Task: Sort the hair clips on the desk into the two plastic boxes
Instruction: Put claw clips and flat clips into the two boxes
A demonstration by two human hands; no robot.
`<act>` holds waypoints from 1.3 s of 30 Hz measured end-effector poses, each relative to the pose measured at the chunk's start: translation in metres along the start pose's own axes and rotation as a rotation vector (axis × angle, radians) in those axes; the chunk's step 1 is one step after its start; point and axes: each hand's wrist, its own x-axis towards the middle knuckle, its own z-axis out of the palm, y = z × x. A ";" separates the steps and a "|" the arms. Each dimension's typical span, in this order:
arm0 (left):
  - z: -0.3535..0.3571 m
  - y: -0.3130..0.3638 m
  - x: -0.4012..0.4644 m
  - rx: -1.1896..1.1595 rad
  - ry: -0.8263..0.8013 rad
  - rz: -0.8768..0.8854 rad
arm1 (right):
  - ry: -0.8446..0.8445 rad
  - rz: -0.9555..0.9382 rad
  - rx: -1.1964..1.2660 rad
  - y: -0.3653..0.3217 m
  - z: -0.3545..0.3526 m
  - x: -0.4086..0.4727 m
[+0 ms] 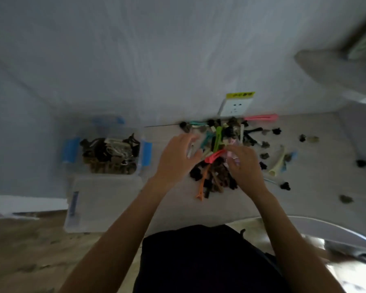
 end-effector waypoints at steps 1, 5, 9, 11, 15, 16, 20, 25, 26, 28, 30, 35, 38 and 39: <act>0.018 0.005 0.010 0.024 -0.103 -0.034 | -0.005 0.061 -0.045 0.019 -0.005 -0.008; 0.079 0.015 0.037 0.299 -0.352 -0.099 | -0.141 0.424 -0.225 0.076 -0.018 -0.028; 0.107 0.016 0.043 0.465 -0.353 -0.155 | -0.098 0.624 -0.245 0.113 -0.029 -0.029; 0.109 0.015 0.044 0.454 -0.341 -0.180 | -0.087 0.628 -0.251 0.130 -0.030 -0.022; 0.099 0.016 0.038 0.242 -0.343 -0.254 | -0.072 0.571 -0.276 0.147 -0.031 0.000; 0.095 0.016 0.035 0.206 -0.321 -0.275 | -0.055 0.582 -0.219 0.146 -0.031 0.008; 0.084 0.019 0.022 0.119 -0.098 -0.349 | -0.121 0.581 -0.014 0.139 -0.030 0.026; 0.103 0.032 0.041 0.062 -0.023 -0.375 | -0.177 0.521 0.092 0.139 -0.026 0.025; 0.109 0.037 0.048 0.062 -0.038 -0.371 | -0.171 0.523 0.120 0.138 -0.027 0.023; 0.118 0.042 0.060 0.154 -0.082 -0.328 | -0.152 0.488 0.117 0.137 -0.032 0.023; 0.125 0.041 0.068 0.320 -0.161 -0.296 | -0.124 0.389 0.066 0.136 -0.037 0.023; 0.128 0.033 0.069 0.378 -0.196 -0.310 | -0.274 0.108 -0.042 0.121 -0.038 0.022; 0.118 0.031 0.062 0.193 -0.173 -0.349 | -0.392 -0.011 -0.160 0.111 -0.027 0.021; 0.113 0.031 0.059 0.151 -0.162 -0.352 | -0.410 -0.042 -0.208 0.111 -0.022 0.021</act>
